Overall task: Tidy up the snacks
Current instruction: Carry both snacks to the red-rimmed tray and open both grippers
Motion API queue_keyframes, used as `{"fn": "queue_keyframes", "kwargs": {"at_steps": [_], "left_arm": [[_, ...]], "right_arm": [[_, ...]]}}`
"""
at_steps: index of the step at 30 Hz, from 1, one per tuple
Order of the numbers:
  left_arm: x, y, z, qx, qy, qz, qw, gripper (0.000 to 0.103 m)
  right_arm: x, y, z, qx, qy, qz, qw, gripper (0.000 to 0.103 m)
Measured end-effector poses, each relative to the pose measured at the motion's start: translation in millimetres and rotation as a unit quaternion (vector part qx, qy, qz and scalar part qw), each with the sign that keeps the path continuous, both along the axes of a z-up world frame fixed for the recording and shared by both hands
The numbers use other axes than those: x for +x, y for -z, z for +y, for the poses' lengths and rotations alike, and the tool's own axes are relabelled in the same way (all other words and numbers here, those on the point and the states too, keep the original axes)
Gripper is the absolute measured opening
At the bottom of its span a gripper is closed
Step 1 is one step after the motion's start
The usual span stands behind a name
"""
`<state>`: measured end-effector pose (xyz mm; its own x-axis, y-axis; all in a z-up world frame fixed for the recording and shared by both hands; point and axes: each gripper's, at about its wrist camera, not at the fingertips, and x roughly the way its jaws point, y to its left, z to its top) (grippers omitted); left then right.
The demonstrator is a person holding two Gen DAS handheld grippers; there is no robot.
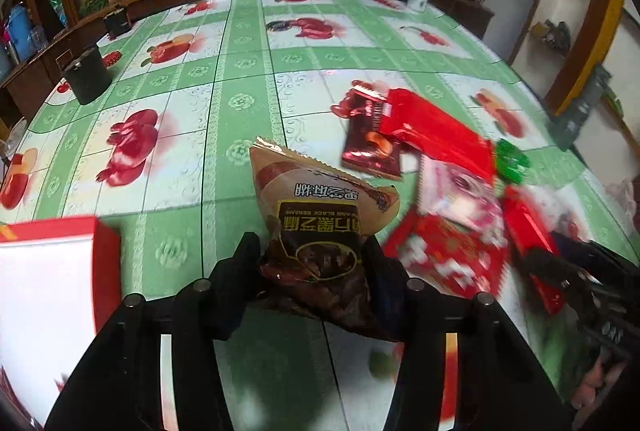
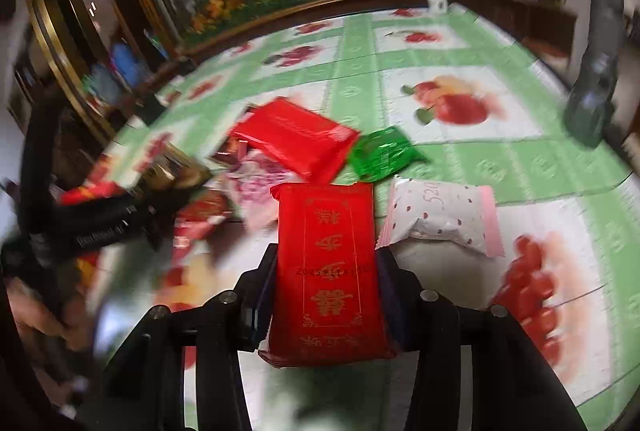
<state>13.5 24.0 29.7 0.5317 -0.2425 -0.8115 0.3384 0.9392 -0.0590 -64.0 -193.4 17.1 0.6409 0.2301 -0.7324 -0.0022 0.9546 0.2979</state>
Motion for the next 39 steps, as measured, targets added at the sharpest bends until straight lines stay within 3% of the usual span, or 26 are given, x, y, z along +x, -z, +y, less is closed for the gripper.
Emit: {"fn": "queue_keyframes", "kwargs": {"at_steps": [7,10,13,21,31,39], "left_arm": [[-58.0,-29.8,19.1,-0.02,0.026,-0.043,0.9985,0.049],[-79.4,-40.3,34.8,-0.02,0.016,-0.062,0.9977,0.049],[-94.4,-47.4,54.7,-0.019,-0.002,-0.076,0.9969,0.049],[-111.5,-53.7,120.0,-0.027,-0.078,-0.094,0.9922,0.049],[-116.0,-39.6,188.2,0.01,-0.169,-0.087,0.9817,0.05],[-118.8,-30.3,216.1,0.017,-0.202,-0.078,0.9761,0.05]], "right_arm": [[-9.4,0.6,-14.2,0.129,-0.018,0.001,0.991,0.047],[-15.3,-1.5,-10.4,0.196,-0.046,-0.006,0.979,0.047],[-17.1,-5.7,5.6,0.233,-0.077,-0.011,0.969,0.047],[-23.7,-32.3,85.2,0.193,-0.157,-0.047,0.968,0.047],[5.3,-35.5,215.8,0.186,-0.249,-0.022,0.95,0.046],[22.6,-26.0,295.1,0.178,-0.288,-0.009,0.941,0.046]]}}
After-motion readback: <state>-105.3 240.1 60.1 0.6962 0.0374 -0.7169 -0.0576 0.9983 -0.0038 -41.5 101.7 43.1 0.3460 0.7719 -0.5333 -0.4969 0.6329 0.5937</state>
